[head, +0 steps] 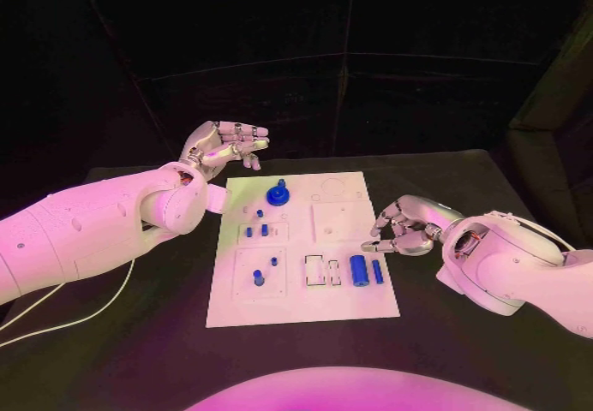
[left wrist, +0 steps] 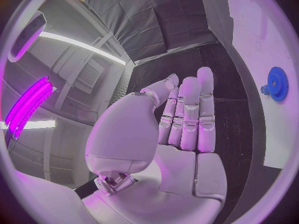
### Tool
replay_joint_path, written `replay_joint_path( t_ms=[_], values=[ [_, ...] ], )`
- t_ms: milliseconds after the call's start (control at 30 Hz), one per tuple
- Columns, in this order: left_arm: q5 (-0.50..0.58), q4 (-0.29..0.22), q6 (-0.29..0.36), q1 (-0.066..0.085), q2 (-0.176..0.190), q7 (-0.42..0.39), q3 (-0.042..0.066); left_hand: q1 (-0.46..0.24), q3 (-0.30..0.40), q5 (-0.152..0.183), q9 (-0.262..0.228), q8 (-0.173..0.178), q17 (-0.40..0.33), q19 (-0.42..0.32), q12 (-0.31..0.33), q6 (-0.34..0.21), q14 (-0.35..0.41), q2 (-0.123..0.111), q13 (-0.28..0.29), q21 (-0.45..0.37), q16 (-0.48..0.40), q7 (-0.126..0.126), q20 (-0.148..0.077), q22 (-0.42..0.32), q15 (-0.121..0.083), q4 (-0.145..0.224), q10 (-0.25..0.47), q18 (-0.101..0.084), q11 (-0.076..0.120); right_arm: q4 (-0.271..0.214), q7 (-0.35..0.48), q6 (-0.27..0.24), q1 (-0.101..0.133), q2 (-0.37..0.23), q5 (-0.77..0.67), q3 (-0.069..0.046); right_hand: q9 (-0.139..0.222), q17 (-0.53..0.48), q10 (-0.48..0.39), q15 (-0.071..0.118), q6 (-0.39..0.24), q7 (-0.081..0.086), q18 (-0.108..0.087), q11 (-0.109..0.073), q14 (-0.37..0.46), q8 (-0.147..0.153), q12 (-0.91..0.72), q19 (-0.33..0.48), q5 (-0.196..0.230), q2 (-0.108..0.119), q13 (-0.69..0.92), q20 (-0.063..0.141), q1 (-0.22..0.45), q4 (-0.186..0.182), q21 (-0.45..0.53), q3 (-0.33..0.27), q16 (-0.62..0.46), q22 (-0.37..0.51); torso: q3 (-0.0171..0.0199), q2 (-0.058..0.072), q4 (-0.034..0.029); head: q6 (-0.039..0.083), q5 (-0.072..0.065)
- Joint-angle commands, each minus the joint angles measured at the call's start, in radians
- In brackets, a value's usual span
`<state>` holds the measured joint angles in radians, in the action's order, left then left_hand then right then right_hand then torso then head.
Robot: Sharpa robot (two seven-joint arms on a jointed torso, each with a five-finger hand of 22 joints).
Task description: Assemble the parts on the task board
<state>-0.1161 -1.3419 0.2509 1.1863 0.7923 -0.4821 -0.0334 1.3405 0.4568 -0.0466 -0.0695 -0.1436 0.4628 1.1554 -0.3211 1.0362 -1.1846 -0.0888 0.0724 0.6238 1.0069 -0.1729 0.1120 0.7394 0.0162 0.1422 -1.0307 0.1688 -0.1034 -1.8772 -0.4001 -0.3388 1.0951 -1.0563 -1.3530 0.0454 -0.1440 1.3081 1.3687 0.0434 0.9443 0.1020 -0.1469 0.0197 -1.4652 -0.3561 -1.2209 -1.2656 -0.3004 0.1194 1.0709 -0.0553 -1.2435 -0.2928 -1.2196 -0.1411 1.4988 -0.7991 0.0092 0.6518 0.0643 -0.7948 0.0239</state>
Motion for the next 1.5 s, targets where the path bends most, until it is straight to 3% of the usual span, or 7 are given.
replay_joint_path(
  t_ms=[33,233,467,1167,1400,1500],
  values=[
    [0.003,-0.004,-0.017,0.002,0.001,-0.013,0.001,-0.004,-0.007,-0.004,-0.001,-0.005,-0.001,-0.007,-0.002,0.001,0.009,0.01,0.0,-0.006,0.0,0.007,0.001,0.001,0.0,0.002,0.005,0.014,0.0,0.0,-0.089,0.016,-0.015,0.009,-0.064,0.001,-0.002,0.091,0.004,0.005,-0.009,0.002,0.016,0.002,-0.074,-0.009,-0.012,-0.005,-0.001,-0.009,0.017,-0.002,-0.002,0.002,-0.005,-0.008,0.007,-0.001,-0.0001,-0.001,0.0031,-0.001,-0.001],
    [0.003,-0.004,-0.02,0.002,0.002,-0.013,0.001,-0.007,-0.008,-0.005,-0.001,-0.005,-0.001,-0.007,-0.003,0.001,0.009,0.01,0.0,-0.006,0.0,0.008,0.002,0.001,0.0,0.0,0.006,0.014,0.0,0.014,-0.119,0.046,-0.037,0.034,-0.095,0.001,-0.007,0.097,0.005,0.005,-0.021,0.001,0.016,0.002,-0.075,-0.04,-0.032,-0.004,0.0,-0.016,0.05,-0.003,0.021,0.0,-0.007,-0.026,0.01,-0.003,-0.0004,-0.001,0.0003,-0.003,-0.001],
    [0.003,-0.002,-0.023,0.001,0.002,-0.013,0.0,-0.007,-0.008,-0.005,-0.001,-0.005,-0.001,-0.007,-0.003,0.001,0.009,0.01,0.0,-0.006,0.0,0.008,0.002,0.001,0.0,0.0,0.006,0.014,0.0,0.027,-0.128,0.064,-0.051,0.063,-0.122,0.002,-0.015,0.105,0.02,0.008,-0.017,-0.004,0.017,-0.002,-0.076,-0.069,-0.061,-0.006,-0.001,-0.024,0.093,-0.002,0.029,0.001,-0.01,-0.03,0.013,-0.01,-0.0002,0.0,0.0015,-0.004,-0.001],
    [0.003,0.002,-0.025,0.001,0.002,-0.009,-0.001,-0.01,-0.01,-0.005,-0.001,-0.007,-0.002,-0.008,-0.003,0.001,0.01,0.011,-0.001,-0.006,0.001,0.007,0.002,0.001,0.0,-0.002,0.011,0.014,0.0,0.061,-0.181,0.163,-0.086,0.117,-0.158,0.002,-0.023,0.114,0.029,0.011,-0.015,-0.008,0.018,-0.005,-0.078,-0.091,-0.079,-0.006,-0.007,-0.032,0.121,0.001,0.022,0.002,-0.012,-0.03,0.017,-0.015,-0.0008,-0.001,0.0013,-0.012,0.009],
    [0.003,0.001,-0.027,0.001,0.004,-0.008,-0.001,-0.01,-0.01,-0.005,-0.001,-0.007,-0.002,-0.008,-0.003,0.001,0.01,0.011,-0.001,-0.006,0.001,0.007,0.002,0.001,0.0,-0.002,0.011,0.014,0.0,0.073,-0.187,0.167,-0.093,0.136,-0.173,0.002,-0.026,0.116,0.028,0.011,-0.021,-0.009,0.018,-0.006,-0.078,-0.103,-0.08,-0.006,-0.014,-0.048,0.127,0.001,0.012,0.004,-0.013,-0.027,0.018,-0.017,-0.0009,-0.001,0.0008,-0.01,0.012],
    [0.003,0.001,-0.027,0.001,0.005,-0.007,-0.001,-0.011,-0.011,-0.005,-0.001,-0.007,-0.002,-0.008,-0.003,0.0,0.01,0.012,-0.001,-0.007,0.001,0.007,0.002,0.001,0.0,-0.002,0.012,0.014,0.0,0.076,-0.186,0.152,-0.095,0.142,-0.175,0.002,-0.03,0.119,0.03,0.012,-0.023,-0.01,0.019,-0.007,-0.078,-0.113,-0.083,-0.007,-0.028,-0.064,0.134,0.002,-0.002,0.006,-0.015,-0.023,0.019,-0.02,-0.0015,-0.001,0.0016,-0.011,0.012]
  ],
)
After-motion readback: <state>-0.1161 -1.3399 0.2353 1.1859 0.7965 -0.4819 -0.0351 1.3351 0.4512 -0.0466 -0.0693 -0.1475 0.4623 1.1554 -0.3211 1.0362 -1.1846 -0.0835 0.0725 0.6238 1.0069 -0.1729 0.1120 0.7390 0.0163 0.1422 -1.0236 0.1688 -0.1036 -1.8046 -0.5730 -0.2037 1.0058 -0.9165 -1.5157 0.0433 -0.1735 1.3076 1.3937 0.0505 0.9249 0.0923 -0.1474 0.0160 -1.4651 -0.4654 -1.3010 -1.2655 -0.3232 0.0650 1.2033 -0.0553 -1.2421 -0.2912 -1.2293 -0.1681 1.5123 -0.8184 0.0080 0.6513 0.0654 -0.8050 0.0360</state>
